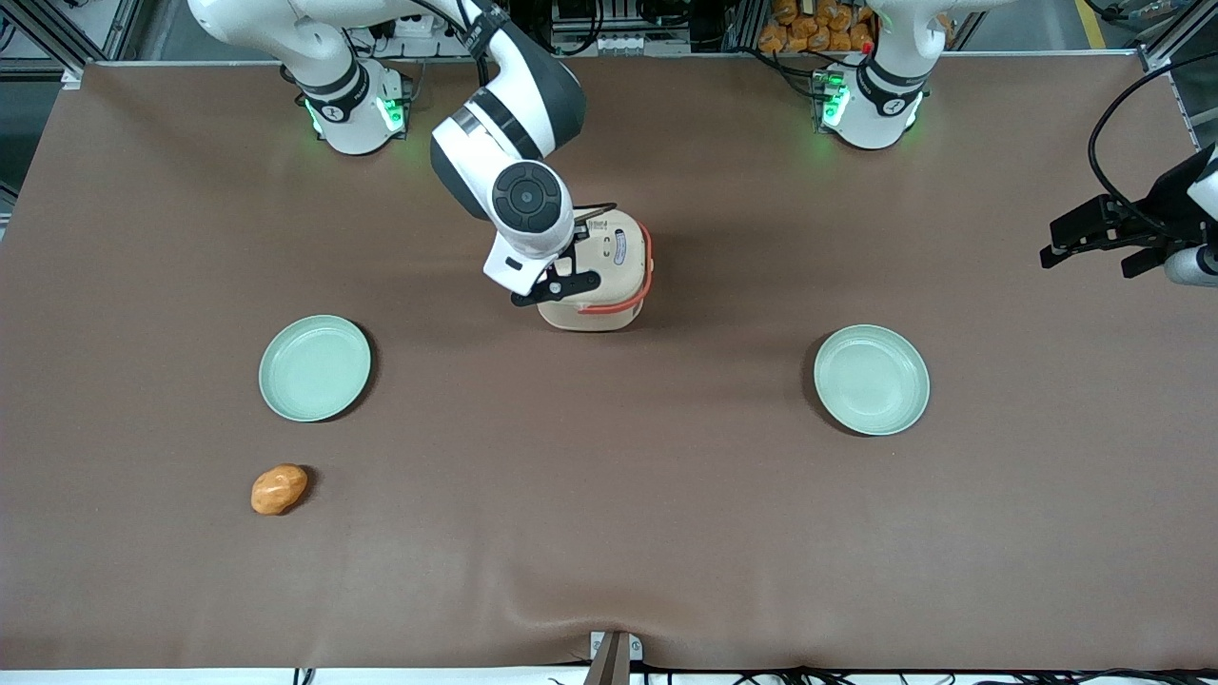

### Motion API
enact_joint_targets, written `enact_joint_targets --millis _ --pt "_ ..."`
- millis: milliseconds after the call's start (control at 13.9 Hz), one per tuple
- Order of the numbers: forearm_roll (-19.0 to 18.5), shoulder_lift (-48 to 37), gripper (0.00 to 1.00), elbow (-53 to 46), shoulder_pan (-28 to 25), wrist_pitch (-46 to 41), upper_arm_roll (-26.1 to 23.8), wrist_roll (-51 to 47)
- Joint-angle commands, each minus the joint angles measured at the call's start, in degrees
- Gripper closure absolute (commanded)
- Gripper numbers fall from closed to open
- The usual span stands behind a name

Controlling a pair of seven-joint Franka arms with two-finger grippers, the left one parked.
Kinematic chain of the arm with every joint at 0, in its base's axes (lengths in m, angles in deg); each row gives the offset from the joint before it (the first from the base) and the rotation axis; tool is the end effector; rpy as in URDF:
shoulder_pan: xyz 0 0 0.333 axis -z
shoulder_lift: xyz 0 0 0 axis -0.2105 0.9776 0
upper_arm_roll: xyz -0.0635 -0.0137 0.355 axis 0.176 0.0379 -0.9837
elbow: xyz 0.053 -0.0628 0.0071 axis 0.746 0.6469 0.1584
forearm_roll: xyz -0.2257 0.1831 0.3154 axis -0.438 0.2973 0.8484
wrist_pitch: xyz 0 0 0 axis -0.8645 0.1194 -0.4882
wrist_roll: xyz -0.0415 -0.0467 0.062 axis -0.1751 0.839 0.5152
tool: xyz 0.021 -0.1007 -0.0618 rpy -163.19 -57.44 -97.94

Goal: Press rice cooker button with right arm
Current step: 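Lower the right gripper onto the rice cooker's lid release button and press, then lift the right gripper away as the rice cooker lid pops open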

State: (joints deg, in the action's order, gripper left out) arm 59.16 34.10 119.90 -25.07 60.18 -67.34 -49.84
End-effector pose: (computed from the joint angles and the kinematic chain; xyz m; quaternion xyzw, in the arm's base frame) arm 0.4916 0.4703 0.3689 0.9764 0.1210 -0.1786 0.0041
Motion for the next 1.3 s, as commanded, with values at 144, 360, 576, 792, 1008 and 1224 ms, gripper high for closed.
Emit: enact_joint_targets --millis 144,360,576,792,1008,1224 --pt "0.95 -2.19 0.22 -2.16 0.66 -0.41 0.19 -0.08" --pt "1.04 -3.42 0.01 -2.96 1.1 -0.59 0.1 -0.08" --pt "1.04 -4.13 0.0 -3.57 1.1 -0.59 0.1 -0.08" --pt "1.47 -5.0 0.0 -4.19 1.1 -0.68 0.01 -0.08" --pt "4.55 -6.5 0.0 -4.19 2.76 -0.68 0.01 -0.08" --pt "6.04 -8.6 0.0 -4.45 4.78 -0.77 0.01 -0.08"
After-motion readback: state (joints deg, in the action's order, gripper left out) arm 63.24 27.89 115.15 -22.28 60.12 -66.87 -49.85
